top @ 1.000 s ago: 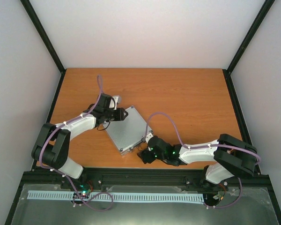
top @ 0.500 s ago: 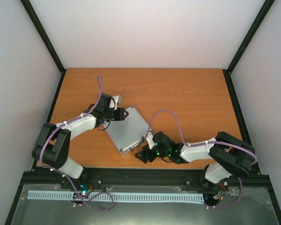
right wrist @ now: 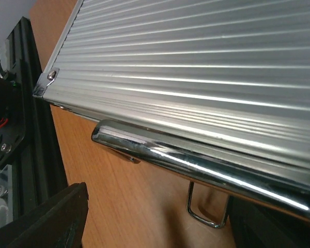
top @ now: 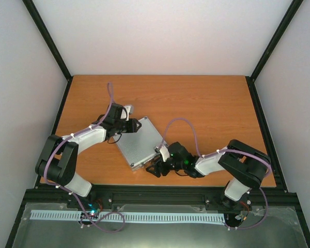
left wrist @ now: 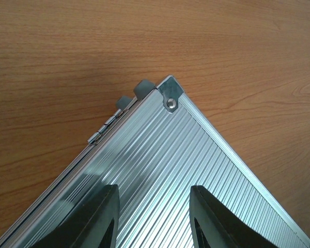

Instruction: Pack up texas hold em set

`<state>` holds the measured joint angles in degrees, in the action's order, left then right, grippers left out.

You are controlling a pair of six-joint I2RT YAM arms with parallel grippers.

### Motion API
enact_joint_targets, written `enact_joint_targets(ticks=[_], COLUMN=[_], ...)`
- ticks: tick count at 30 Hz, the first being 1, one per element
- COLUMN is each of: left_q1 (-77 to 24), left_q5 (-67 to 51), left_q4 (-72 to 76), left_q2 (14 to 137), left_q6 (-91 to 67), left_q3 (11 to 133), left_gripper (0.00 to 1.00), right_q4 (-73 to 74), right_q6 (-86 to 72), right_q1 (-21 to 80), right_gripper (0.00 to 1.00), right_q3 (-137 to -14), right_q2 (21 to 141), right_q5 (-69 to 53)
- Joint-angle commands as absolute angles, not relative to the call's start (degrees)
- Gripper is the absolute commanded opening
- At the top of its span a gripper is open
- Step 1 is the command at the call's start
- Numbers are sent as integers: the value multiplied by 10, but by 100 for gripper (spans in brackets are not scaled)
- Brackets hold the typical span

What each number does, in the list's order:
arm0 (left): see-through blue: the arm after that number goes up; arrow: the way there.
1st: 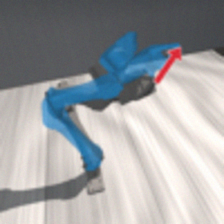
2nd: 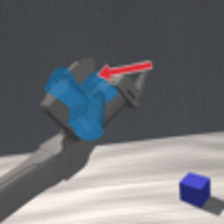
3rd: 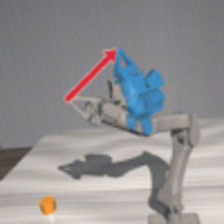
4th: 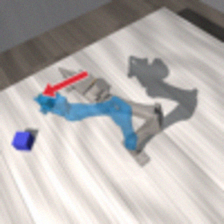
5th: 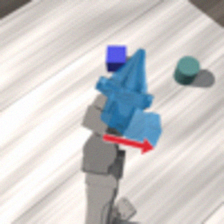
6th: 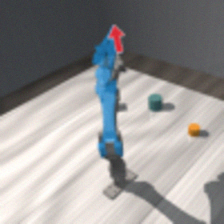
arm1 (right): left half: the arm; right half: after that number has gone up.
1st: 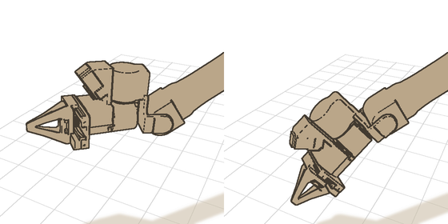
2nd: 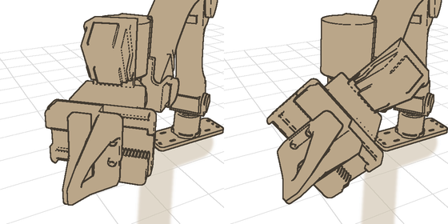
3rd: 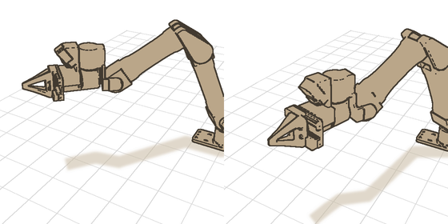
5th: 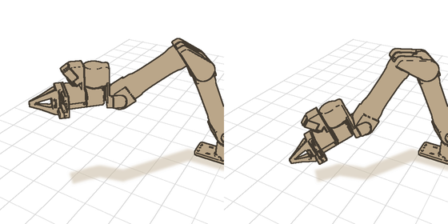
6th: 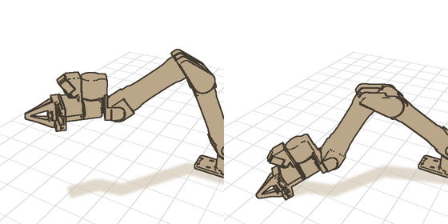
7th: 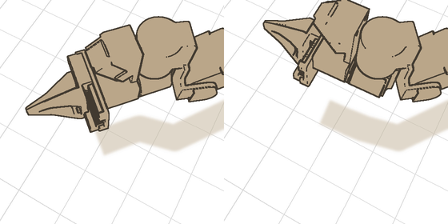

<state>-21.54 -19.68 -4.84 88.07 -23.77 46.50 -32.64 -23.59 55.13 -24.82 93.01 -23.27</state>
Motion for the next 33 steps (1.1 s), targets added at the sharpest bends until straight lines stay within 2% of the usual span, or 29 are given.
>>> enact_joint_targets(ticks=[1,8,24,33], left_q1=[-215,-215,-215,-215], left_q5=[-187,-188,-188,-189], left_q4=[-102,-96,-100,-100], left_q2=[897,905,896,896], left_q6=[-229,-232,-229,-226], left_q3=[449,449,443,442], left_gripper=[39,39,39,39], right_q4=[-337,-323,-289,-253], right_q6=[-247,-244,-223,-210], right_q1=[550,550,544,518], right_gripper=[75,76,77,76], right_q3=[-242,-235,-299,-305], right_q2=[926,870,918,886], right_q5=[-286,-316,-282,-278])
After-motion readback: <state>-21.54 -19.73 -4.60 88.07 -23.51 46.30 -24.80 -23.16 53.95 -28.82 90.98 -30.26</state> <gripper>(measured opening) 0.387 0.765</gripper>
